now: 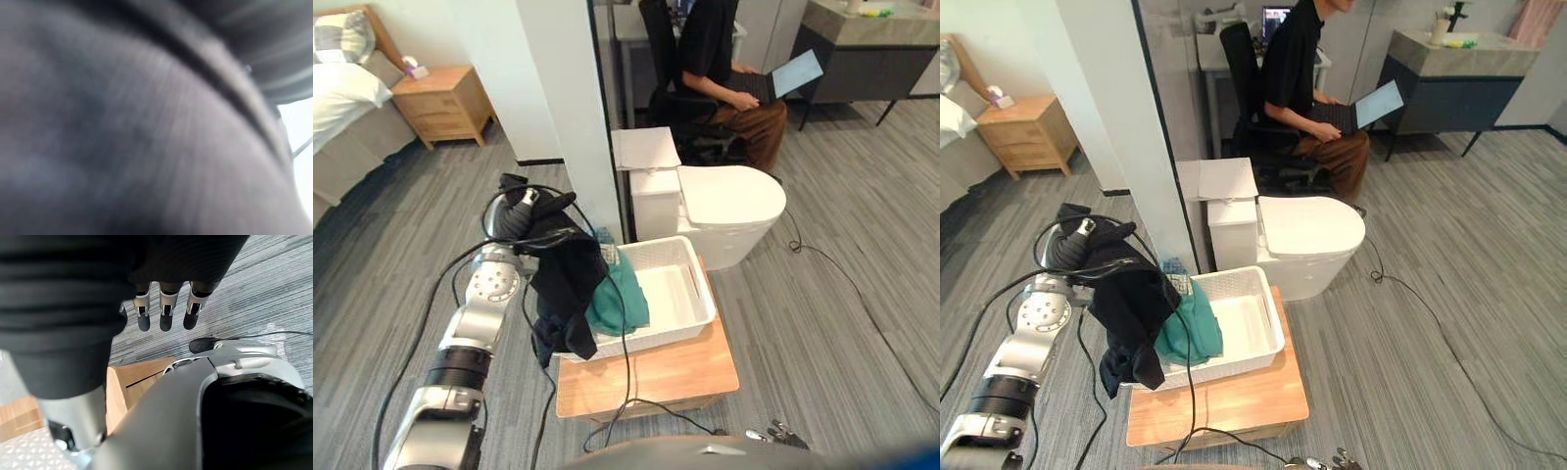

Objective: Tidy the bed and pick cloth on bed and put in laundry

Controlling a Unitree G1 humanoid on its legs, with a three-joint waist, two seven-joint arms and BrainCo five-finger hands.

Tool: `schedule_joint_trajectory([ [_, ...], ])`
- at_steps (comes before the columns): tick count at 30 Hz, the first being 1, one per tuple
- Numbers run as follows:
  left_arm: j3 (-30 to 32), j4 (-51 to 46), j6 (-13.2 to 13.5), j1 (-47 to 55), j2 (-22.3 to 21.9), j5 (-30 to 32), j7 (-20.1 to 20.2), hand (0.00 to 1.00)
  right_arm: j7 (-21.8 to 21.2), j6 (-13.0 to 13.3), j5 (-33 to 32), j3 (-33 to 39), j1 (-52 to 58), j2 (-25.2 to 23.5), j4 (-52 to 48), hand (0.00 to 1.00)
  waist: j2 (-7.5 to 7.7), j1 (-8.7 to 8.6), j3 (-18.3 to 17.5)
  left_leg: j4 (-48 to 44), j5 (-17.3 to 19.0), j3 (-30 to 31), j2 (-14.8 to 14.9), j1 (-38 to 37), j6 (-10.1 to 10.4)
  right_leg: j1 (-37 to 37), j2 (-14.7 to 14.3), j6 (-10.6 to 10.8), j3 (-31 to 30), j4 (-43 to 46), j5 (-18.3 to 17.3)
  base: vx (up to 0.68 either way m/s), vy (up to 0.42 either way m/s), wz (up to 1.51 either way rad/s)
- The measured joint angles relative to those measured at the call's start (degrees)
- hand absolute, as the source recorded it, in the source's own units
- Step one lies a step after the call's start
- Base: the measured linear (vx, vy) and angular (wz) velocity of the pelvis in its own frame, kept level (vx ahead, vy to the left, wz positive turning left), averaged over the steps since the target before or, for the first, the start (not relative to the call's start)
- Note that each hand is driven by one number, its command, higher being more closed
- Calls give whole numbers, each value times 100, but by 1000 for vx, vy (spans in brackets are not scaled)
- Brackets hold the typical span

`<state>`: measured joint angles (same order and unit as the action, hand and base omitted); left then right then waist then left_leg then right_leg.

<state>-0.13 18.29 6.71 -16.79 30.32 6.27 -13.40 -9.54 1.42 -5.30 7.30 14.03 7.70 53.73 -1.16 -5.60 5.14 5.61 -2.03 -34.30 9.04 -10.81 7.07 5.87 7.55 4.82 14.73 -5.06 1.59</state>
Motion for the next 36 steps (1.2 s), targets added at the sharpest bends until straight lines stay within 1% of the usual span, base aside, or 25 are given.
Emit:
schedule_joint_trajectory([
  [2, -14, 124, -8, -185, 5, 11, -81, 100, 0, -41, -4, -72, 25, 17, -61, 0, -13, -4, 57, 0, 0, -65, 14, 82, 1, -137, -19, -4, -75, 23, -2, -20, -23, -20],
  [4, -72, 325, -17, -439, 106, 12, -130, 100, 0, -49, -14, -108, 30, 17, -148, 0, -32, 10, 71, -1, -16, -157, 31, 257, -5, -382, -41, -33, -171, 87, 20, -1, -28, -26],
  [6, -213, 728, -29, -803, 326, -18, -211, 100, -3, -41, -58, -159, 30, 13, -248, 0, -38, -75, 142, -3, -41, -238, 51, 379, -12, -578, -64, -45, -256, 174, 29, 30, -28, -20],
  [7, -213, 811, -29, -882, 357, -30, -213, 100, -2, -40, -122, -192, 29, 13, -277, 0, -30, -87, 171, -3, -41, -275, 57, 370, -11, -591, -73, -49, -282, 180, 31, 17, -28, -23],
  [8, -215, 884, -28, -1007, 423, -67, -213, 100, -3, -36, -201, -240, 30, 8, -330, 0, -21, -136, 211, -4, -41, -304, 65, 375, -11, -621, -85, -56, -314, 188, 36, 12, -22, -16],
  [10, -245, 904, -6, -1195, 428, -72, -210, 100, -1, -28, -240, -275, 29, 18, -421, 0, -13, -157, 286, -4, -41, -373, 71, 389, -12, -696, -93, -63, -416, 217, 41, 3, -22, -24],
  [13, -466, 903, 69, -1450, 420, -303, -191, 100, 2, -38, -255, -359, -14, 31, -666, 0, 10, -169, 529, -5, -39, -500, 93, 469, -12, -933, -123, -69, -620, 363, 37, -37, -26, -24],
  [15, -567, 903, 119, -1550, 401, -351, -192, 100, 17, -45, -350, -484, -71, 51, -793, 0, 75, -193, 683, -69, -37, -584, 96, 643, -15, -1159, -123, -90, -743, 405, 52, -78, -49, -24],
  [16, -658, 904, 124, -1583, 386, -355, -188, 100, 35, -45, -445, -580, -90, 67, -880, 0, 107, -219, 817, -132, -26, -614, 108, 741, -33, -1258, -124, -99, -786, 405, 80, -95, -70, -18],
  [17, -712, 905, 125, -1587, 356, -353, -160, 100, 62, -44, -474, -617, -109, 63, -982, 0, 134, -296, 921, -182, -22, -621, 121, 846, -39, -1356, -121, -107, -802, 413, 106, -74, -63, -13],
  [19, -796, 919, 125, -1648, 280, -350, -135, 100, 88, -43, -521, -698, -130, 80, -1125, 0, 162, -327, 1055, -236, -19, -712, 147, 957, -42, -1519, -142, -129, -892, 435, 141, -65, -52, -20],
  [21, -925, 1038, 145, -1861, 95, -350, -92, 100, 101, -44, -660, -806, -143, 145, -1275, 0, 169, -302, 1247, -301, -12, -782, 185, 1053, -50, -1675, -161, -142, -962, 530, 157, -65, -59, -22],
  [23, -1007, 1058, 144, -1961, -34, -354, -71, 100, 122, -46, -689, -839, -142, 151, -1418, 0, 191, -327, 1307, -390, -4, -838, 222, 1193, -52, -1851, -158, -146, -1046, 598, 159, -48, -43, -18],
  [24, -1130, 1058, 146, -2032, -96, -355, -70, 100, 123, -45, -696, -856, -143, 162, -1477, 0, 197, -299, 1384, -427, 17, -928, 251, 1203, -48, -1897, -173, -160, -1102, 619, 169, -34, -27, -22],
  [25, -1195, 1058, 147, -2071, -140, -355, -70, 100, 125, -44, -702, -867, -141, 168, -1551, 0, 197, -308, 1450, -485, 36, -934, 274, 1221, -56, -1912, -176, -160, -1107, 644, 169, -47, -35, -18],
  [27, -1337, 1058, 146, -2137, -313, -353, -72, 100, 125, -45, -702, -939, -131, 198, -1669, 0, 196, -328, 1471, -630, 91, -949, 339, 1336, -54, -2019, -190, -161, -1126, 701, 169, -47, -53, -5],
  [29, -1397, 1058, 144, -2222, -460, -357, -72, 100, 120, -42, -701, -959, -131, 218, -1708, 0, 201, -308, 1482, -714, 124, -987, 385, 1416, -49, -2125, -198, -162, -1139, 774, 168, -52, -49, -5],
  [31, -1398, 1057, 139, -2307, -529, -424, -73, 100, 119, -35, -702, -976, -131, 225, -1826, 0, 220, -291, 1593, -803, 163, -1008, 411, 1437, -56, -2145, -194, -169, -1144, 805, 163, -69, -43, -5],
  [32, -1399, 1057, 111, -2321, -539, -471, -76, 100, 117, -32, -703, -992, -126, 231, -1918, 0, 224, -295, 1607, -837, 174, -1013, 430, 1509, -67, -2208, -178, -170, -1144, 807, 162, -85, -54, -1],
  [34, -1399, 1062, -55, -2398, -597, -469, -101, 100, 117, -34, -715, -1020, -125, 251, -2026, 0, 238, -270, 1635, -889, 187, -1019, 444, 1640, -83, -2340, -153, -170, -1140, 840, 164, -79, -58, 2],
  [35, -1399, 1080, -223, -2449, -658, -482, -165, 100, 119, -35, -744, -1023, -124, 250, -2122, 0, 249, -268, 1711, -923, 187, -995, 456, 1671, -86, -2356, -144, -170, -1120, 874, 164, -45, -36, 7],
  [36, -1399, 1119, -288, -2467, -697, -496, -212, 100, 119, -35, -749, -1026, -121, 249, -2158, 0, 253, -268, 1731, -956, 194, -978, 469, 1700, -96, -2367, -140, -170, -1100, 884, 164, -57, -52, 11],
])
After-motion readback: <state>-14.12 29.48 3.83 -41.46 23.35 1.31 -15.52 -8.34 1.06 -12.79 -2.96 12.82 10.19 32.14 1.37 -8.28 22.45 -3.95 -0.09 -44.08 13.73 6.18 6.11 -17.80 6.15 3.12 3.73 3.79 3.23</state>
